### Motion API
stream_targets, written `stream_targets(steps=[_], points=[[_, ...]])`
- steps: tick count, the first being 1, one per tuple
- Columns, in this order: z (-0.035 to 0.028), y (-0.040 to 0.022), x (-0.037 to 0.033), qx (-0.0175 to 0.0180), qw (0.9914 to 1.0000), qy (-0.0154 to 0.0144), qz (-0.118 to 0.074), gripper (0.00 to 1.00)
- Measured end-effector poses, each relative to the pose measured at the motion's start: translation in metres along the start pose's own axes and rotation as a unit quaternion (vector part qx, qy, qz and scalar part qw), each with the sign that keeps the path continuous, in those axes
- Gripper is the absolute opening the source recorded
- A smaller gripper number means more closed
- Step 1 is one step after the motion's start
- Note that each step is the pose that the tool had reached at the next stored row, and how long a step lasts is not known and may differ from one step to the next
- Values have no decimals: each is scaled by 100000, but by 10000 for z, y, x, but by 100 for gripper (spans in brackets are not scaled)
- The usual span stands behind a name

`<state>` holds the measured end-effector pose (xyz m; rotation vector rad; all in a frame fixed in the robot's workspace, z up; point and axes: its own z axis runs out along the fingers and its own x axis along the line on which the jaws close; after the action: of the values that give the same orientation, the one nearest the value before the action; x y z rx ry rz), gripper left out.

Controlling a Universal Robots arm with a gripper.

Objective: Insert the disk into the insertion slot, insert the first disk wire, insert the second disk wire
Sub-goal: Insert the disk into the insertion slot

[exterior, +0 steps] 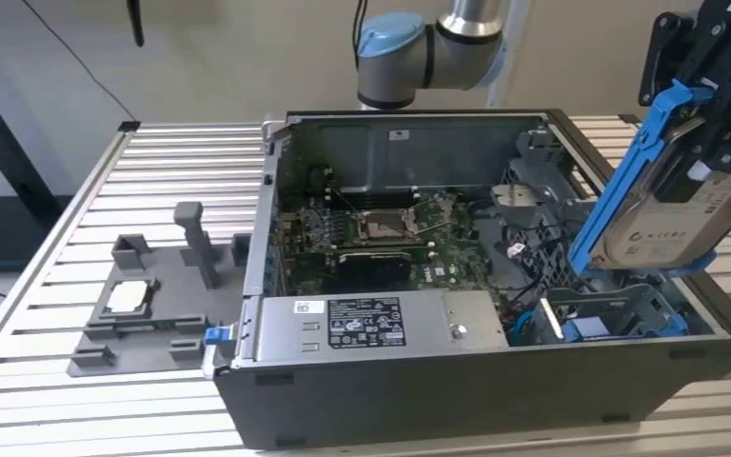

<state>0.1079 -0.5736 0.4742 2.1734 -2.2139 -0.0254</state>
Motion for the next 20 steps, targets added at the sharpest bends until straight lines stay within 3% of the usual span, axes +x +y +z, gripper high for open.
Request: stream_targets(steps=[6, 20], points=[[70, -2, -26, 8, 99997, 720, 28, 33], [325, -31, -35, 13, 99997, 729, -226, 33]])
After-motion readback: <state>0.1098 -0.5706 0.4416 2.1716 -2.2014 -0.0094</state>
